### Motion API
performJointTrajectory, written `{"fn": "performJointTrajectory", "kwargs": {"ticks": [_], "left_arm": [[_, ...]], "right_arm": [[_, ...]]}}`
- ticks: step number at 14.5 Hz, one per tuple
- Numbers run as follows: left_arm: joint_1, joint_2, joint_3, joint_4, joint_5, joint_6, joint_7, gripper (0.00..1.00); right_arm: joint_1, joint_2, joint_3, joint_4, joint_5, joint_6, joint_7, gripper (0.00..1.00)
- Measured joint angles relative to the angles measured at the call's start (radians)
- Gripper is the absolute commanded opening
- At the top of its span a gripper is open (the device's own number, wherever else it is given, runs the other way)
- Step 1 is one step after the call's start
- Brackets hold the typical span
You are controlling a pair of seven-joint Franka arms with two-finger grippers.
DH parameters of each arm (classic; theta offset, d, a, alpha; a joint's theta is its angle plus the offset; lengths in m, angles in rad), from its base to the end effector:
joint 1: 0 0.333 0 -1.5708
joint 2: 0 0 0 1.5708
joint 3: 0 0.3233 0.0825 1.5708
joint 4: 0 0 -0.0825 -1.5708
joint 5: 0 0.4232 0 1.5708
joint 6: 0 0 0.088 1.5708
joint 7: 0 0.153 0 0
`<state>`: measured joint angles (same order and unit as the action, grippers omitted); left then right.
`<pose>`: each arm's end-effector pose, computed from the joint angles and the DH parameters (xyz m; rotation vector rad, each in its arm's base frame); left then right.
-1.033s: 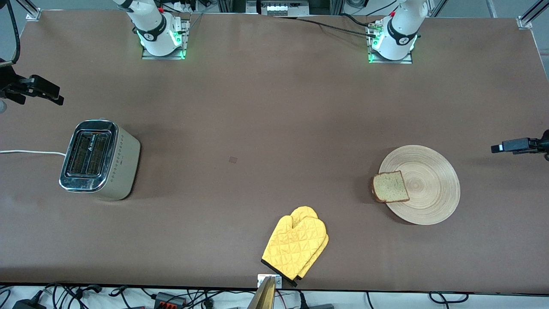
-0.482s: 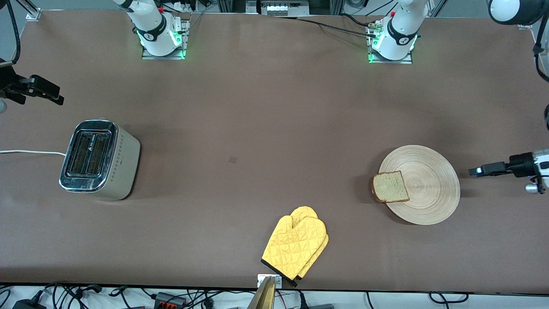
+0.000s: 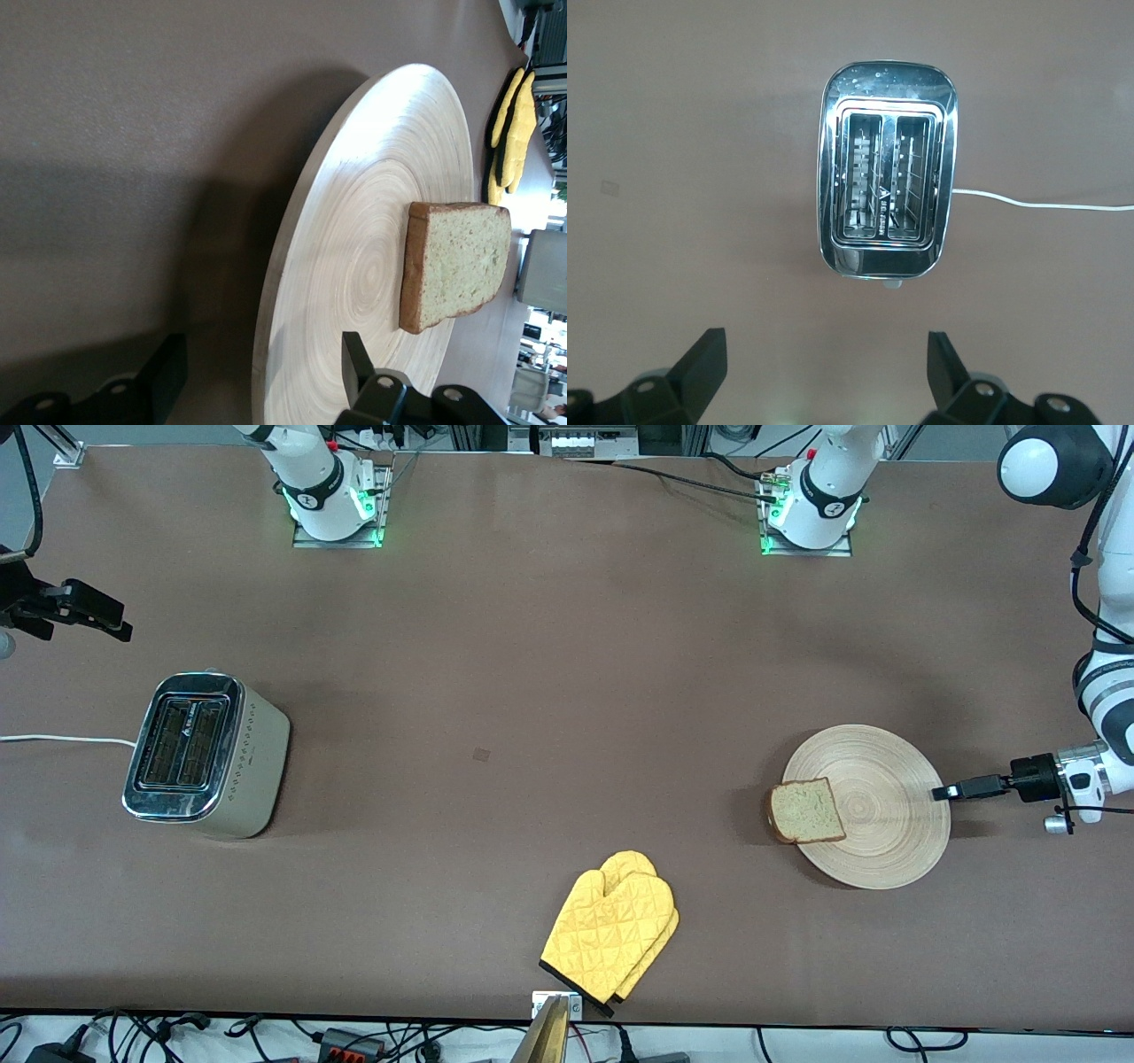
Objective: Move plate and put bread in toaster
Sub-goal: 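Grasp the wooden plate rim with the left gripper, then slide the plate with bread toward the toaster with the left gripper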
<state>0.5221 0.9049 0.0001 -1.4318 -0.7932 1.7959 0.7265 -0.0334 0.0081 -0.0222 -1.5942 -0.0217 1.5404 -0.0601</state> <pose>0.6448 0.2646 0.0853 2.2636 0.2308 -0.0032 0.5880 -0.0361 0.5666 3.1218 0.0070 -0.0985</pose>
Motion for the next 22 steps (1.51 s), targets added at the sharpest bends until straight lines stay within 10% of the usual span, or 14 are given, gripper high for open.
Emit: {"fn": "performJointTrajectory", "kwargs": {"ticks": [7, 22], "left_arm": [[0.000, 0.009, -0.002, 0.001, -0.031, -0.001, 0.057, 0.13], [-0.014, 0.021, -0.107, 0.009, -0.053, -0.274, 0.161, 0.01]], "right_arm": [[0.000, 0.000, 0.000, 0.000, 0.000, -0.007, -0.016, 1.00], [-0.019, 0.013, -0.009, 0.000, 0.000, -0.028, -0.017, 1.00]]}}
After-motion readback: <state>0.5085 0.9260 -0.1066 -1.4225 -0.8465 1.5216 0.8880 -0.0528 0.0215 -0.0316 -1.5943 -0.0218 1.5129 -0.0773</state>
